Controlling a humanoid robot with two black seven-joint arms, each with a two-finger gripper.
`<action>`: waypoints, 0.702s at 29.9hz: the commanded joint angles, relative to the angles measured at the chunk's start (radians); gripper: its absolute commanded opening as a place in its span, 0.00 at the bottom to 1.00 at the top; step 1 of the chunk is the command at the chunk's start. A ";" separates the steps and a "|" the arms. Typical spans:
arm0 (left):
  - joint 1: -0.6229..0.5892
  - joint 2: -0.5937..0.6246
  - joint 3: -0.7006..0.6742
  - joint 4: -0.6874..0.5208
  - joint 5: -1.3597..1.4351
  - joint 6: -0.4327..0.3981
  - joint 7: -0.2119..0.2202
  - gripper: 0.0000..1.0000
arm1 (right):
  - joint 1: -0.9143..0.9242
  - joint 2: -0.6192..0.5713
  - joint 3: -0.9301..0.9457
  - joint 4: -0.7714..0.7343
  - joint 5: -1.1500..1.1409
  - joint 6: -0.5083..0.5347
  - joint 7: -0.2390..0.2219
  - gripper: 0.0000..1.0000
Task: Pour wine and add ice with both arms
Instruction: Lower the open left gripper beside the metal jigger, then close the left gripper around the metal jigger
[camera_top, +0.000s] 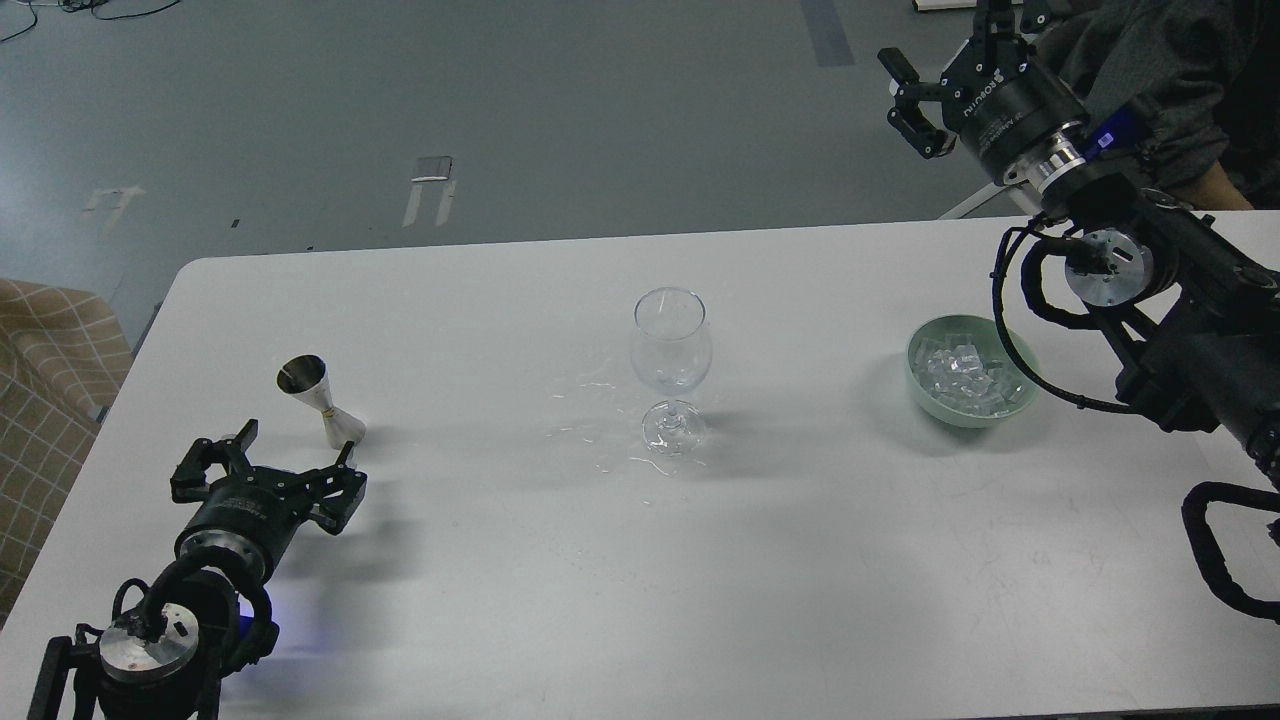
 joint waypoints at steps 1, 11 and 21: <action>-0.020 0.000 0.000 0.026 0.002 0.000 0.000 0.98 | 0.002 0.000 -0.003 0.000 0.000 0.000 0.000 1.00; -0.067 0.000 0.006 0.095 0.005 -0.052 0.002 0.98 | 0.000 0.000 -0.006 0.000 0.000 -0.011 0.000 1.00; -0.165 0.000 0.009 0.182 0.010 -0.052 -0.001 0.98 | 0.000 0.000 -0.006 0.000 0.000 -0.013 0.000 1.00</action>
